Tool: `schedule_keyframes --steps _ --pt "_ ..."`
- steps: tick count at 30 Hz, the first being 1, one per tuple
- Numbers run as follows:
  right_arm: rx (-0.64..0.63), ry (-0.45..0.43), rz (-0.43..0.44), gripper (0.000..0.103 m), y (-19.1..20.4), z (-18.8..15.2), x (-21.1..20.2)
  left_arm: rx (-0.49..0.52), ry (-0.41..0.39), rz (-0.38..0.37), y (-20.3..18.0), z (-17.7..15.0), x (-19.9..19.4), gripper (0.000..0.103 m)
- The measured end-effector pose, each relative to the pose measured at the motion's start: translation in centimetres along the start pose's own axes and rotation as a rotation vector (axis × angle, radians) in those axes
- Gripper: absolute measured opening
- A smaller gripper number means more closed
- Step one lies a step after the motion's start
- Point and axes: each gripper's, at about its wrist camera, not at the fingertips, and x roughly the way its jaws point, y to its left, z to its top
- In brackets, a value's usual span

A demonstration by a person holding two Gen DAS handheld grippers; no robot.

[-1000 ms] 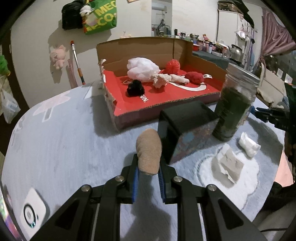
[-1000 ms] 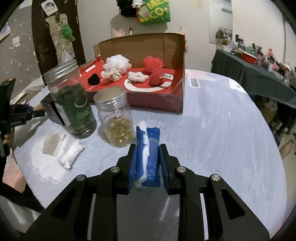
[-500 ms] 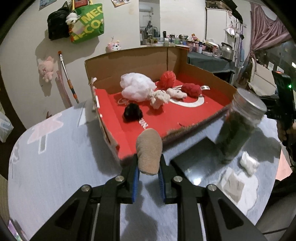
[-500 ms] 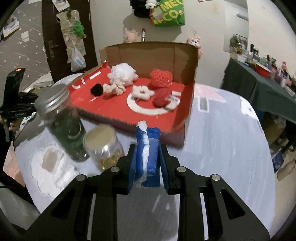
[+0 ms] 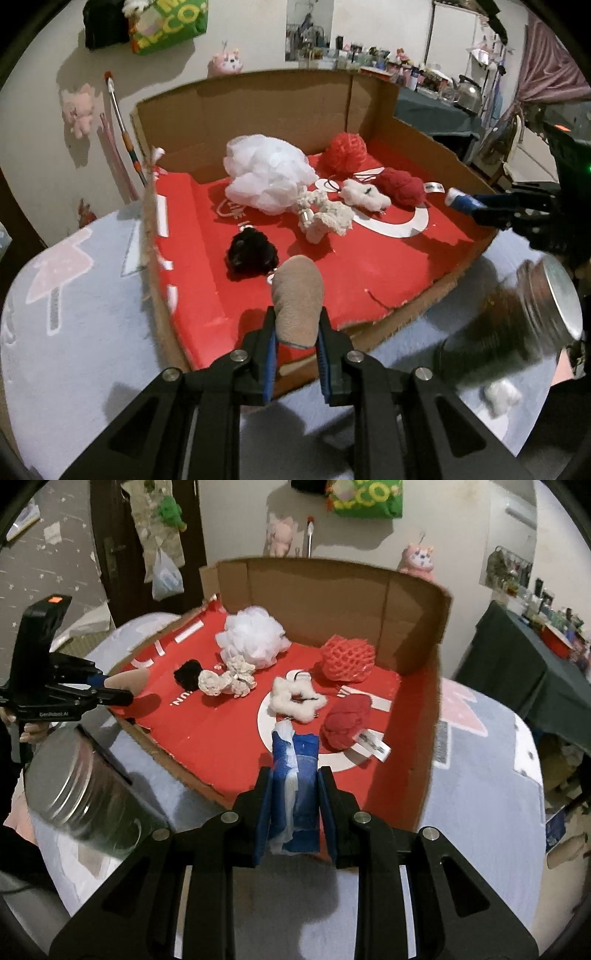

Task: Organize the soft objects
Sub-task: 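Carry the tan sponge and blue packet over the box interior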

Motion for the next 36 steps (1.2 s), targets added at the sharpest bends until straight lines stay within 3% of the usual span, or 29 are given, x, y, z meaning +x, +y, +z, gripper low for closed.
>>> schedule_keyframes --steps 7,15,31,36 --pt "-0.022 0.14 -0.037 0.023 0.1 1.4 3.9 0.007 0.089 0.032 -0.7 1.3 2.7 0.019" --pt "-0.022 0.217 -0.066 0.023 -0.4 2.0 6.6 0.016 0.153 0.077 -0.8 1.9 4.4 0.021" --pt "0.002 0.245 -0.083 0.024 -0.6 2.1 7.5 0.015 0.181 0.111 0.3 2.0 4.7 0.028" --pt "0.003 0.255 -0.087 0.024 -0.5 2.2 7.8 0.008 0.179 0.116 0.0 2.3 5.3 0.034"
